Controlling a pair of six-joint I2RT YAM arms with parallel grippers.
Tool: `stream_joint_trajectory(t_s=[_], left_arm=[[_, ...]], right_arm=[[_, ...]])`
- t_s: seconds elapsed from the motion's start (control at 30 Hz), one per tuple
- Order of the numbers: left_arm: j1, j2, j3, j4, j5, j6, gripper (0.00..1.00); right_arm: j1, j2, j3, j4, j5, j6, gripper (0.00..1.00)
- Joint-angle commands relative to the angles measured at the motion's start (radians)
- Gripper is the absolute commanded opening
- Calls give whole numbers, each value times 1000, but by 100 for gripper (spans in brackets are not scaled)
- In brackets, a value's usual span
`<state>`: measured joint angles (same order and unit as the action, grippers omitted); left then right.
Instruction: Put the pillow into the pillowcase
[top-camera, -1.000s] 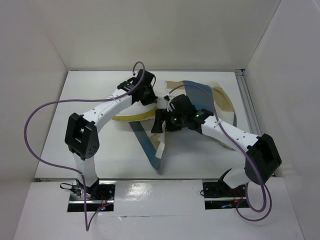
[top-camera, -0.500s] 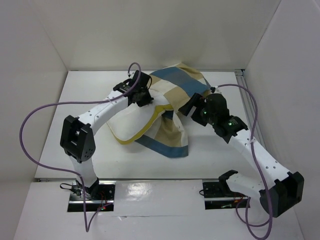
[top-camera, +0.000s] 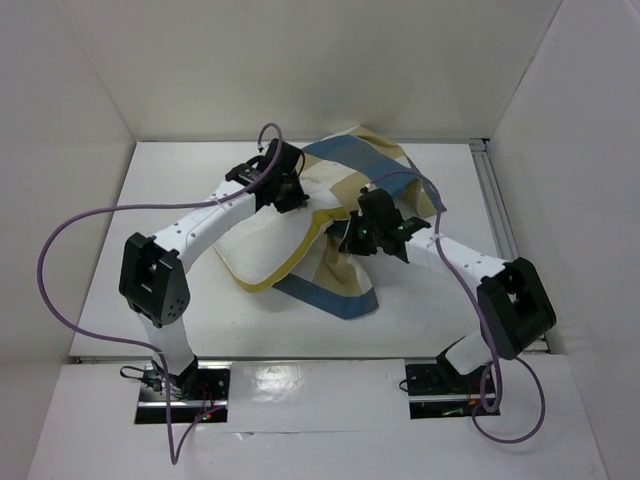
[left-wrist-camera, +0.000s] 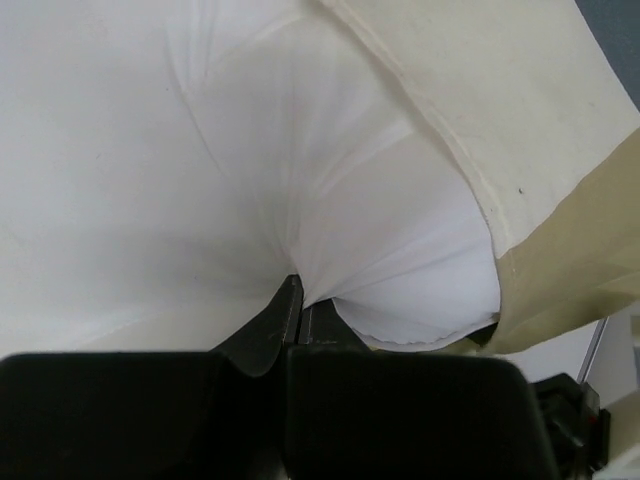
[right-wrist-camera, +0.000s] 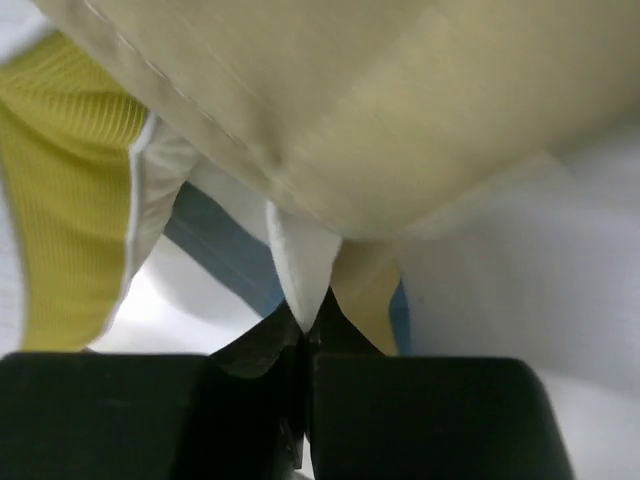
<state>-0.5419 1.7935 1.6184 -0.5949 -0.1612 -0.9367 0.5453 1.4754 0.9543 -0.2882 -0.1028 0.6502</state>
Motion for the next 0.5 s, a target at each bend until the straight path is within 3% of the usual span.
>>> stream_joint_trajectory(t_s=[0.0,0.13,0.27,0.37,0.43,0.47], left_arm=[[-7,-56,125,64,23,13,0],[3,-56,346,3,9,53,0],[14,-46,547,-77,-40,105,0],[23,-56,615,-100,-40,124,0],[23,-81,586,-100,-29,124,0],[23,-82,557,-100,-18,115,0]], right_arm=[[-14,55,110,70,45,-75,0],[-60,184,345,98,-18,-149,0],[-91,361,703,34,-173,-175,0],[-91,378,689,70,-286,-137,0],[-82,304,586,161,-327,-69,0],[-70,274,451,193,-363,-45,0]])
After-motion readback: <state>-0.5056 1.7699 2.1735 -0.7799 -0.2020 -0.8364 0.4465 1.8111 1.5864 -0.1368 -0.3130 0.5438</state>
